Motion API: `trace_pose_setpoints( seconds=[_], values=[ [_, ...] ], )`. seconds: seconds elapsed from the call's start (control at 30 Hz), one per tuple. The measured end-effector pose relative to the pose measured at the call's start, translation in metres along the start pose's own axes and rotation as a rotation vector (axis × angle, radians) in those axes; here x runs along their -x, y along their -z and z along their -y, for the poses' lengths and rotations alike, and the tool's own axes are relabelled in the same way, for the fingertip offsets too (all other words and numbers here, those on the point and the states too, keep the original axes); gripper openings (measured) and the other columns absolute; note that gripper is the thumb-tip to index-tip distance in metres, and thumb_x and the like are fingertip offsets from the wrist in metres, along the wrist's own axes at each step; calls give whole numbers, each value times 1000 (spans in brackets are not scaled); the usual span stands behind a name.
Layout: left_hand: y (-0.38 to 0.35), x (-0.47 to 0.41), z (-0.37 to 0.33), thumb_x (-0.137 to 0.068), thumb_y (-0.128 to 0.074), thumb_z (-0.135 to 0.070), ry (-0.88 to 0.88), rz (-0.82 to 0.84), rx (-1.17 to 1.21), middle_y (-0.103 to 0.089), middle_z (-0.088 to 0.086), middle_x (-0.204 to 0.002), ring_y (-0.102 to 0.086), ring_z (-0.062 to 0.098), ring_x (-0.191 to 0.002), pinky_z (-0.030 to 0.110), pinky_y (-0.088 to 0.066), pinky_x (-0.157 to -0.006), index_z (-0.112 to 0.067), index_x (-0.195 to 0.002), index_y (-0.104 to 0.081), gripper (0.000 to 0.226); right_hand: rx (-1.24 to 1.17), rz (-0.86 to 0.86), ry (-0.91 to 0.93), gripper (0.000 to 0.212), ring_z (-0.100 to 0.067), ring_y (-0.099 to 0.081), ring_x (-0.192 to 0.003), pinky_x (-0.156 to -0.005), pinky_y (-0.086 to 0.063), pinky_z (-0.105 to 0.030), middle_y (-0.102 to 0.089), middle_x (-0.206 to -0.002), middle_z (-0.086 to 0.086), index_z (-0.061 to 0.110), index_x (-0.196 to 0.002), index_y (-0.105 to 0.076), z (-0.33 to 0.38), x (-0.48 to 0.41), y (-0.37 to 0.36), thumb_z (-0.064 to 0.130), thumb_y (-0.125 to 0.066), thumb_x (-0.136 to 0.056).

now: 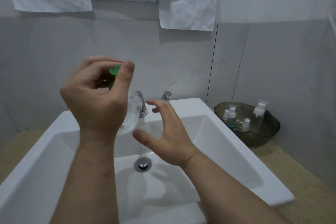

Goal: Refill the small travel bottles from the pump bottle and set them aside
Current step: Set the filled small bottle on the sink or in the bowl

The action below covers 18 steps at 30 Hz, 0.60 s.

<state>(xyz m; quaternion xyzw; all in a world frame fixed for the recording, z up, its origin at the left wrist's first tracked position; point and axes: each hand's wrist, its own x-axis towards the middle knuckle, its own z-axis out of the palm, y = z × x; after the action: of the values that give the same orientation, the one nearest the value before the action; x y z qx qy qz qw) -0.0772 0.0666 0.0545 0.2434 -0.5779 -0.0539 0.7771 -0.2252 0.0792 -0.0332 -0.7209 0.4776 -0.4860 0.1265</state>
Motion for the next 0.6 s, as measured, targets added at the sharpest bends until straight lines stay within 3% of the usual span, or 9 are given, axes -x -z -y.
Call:
trace_pose_setpoints(
  seconds=[0.13, 0.23, 0.3, 0.37, 0.43, 0.5, 0.6],
  values=[
    [-7, 0, -15, -93, -75, -29, 105, 67, 324, -71, 4, -82, -73, 29, -66, 37, -51, -61, -16, -86, -72, 15, -10, -96, 98, 93, -9, -51, -127, -107, -46, -42, -49, -139, 12, 21, -146, -42, 3, -2, 3, 66, -75, -72],
    [-13, 3, -10, -90, -76, -27, 272, 159, 419, -75, 2, -79, -73, 26, -70, 35, -53, -68, -19, -82, -78, 12, 25, -138, 125, 94, -12, -56, -120, -102, -49, -41, -55, -133, 8, 16, -145, -42, 0, -2, 3, 58, -82, -71],
    [-17, 8, -5, -94, -73, -26, 316, 213, 387, -77, 0, -85, -71, 17, -76, 29, -53, -71, -21, -86, -79, 10, 41, -202, 104, 93, -14, -58, -116, -100, -51, -41, -57, -128, 7, 16, -142, -42, -3, -2, 1, 55, -84, -69],
    [-23, 13, 1, -98, -64, -37, 293, 233, 282, -75, 2, -106, -70, 7, -91, 19, -51, -78, -22, -101, -75, 20, 64, -280, 30, 90, -16, -59, -113, -99, -51, -40, -59, -124, 7, 16, -139, -45, -8, -5, 0, 48, -87, -66],
    [-30, 19, 8, -96, -53, -51, 274, 161, 163, -70, 5, -115, -67, 12, -103, 23, -50, -85, -25, -108, -70, 34, 62, -393, -97, 89, -16, -58, -114, -100, -49, -36, -58, -123, 6, 15, -138, -48, -16, -8, 3, 40, -91, -65],
    [-37, 29, 14, -96, -48, -52, 248, 66, 32, -67, 3, -101, -64, 20, -93, 30, -49, -80, -24, -99, -64, 32, 46, -552, -236, 88, -18, -56, -117, -100, -47, -33, -57, -125, 2, 13, -139, -47, -28, -12, 9, 35, -92, -66],
    [-48, 51, 16, -97, -46, -48, 223, 179, -63, -58, -12, -70, -54, 9, -72, 28, -41, -68, -30, -81, -54, 25, 58, -735, -401, 90, -25, -47, -126, -101, -42, -33, -49, -138, -9, 7, -144, -42, -45, -23, 24, 28, -89, -70]
  ],
)
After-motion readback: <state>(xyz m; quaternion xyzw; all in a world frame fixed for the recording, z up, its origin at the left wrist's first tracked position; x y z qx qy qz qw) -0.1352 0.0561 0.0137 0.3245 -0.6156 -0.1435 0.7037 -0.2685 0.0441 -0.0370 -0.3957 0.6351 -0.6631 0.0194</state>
